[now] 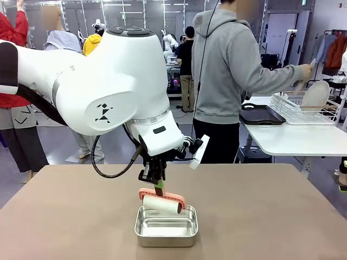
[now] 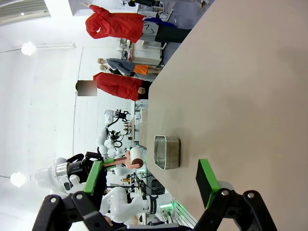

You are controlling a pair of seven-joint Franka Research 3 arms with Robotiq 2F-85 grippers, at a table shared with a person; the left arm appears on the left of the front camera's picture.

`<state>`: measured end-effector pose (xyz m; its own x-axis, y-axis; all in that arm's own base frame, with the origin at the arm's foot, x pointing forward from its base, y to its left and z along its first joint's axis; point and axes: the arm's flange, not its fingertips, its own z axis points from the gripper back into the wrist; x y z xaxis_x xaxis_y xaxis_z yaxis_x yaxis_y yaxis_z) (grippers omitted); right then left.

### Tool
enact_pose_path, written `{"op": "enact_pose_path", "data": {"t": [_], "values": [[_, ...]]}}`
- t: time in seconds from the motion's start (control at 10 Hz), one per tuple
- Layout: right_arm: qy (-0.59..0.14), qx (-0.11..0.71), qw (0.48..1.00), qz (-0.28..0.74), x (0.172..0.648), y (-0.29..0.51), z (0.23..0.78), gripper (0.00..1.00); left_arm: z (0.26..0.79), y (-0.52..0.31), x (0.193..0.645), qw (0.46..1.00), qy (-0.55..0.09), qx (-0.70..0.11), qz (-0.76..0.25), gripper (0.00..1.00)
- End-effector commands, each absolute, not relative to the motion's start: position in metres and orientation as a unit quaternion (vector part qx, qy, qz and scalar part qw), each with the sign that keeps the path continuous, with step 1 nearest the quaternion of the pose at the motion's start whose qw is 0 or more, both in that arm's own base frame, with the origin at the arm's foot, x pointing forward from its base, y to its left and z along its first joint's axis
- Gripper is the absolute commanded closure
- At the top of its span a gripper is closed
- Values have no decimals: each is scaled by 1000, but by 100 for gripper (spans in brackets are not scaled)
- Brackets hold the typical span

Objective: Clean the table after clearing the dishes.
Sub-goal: Place the Lint Roller back on top of the Airtight Container.

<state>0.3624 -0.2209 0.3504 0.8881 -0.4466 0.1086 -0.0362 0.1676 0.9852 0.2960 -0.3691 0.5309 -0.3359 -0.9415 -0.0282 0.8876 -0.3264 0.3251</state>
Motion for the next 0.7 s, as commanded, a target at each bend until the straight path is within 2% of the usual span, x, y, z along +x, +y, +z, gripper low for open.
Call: {"op": "enact_pose_path", "data": {"t": [0.0,0.3,0.6], "values": [[-185,630,741,-139,359,-219,354,5,531,-369,296,566,-127,106,-807,79],[-185,630,741,-139,359,-219,354,5,510,-379,325,561,-89,92,-818,79],[-185,630,741,-139,359,-219,354,5,475,-383,368,587,-65,40,-806,79]]}}
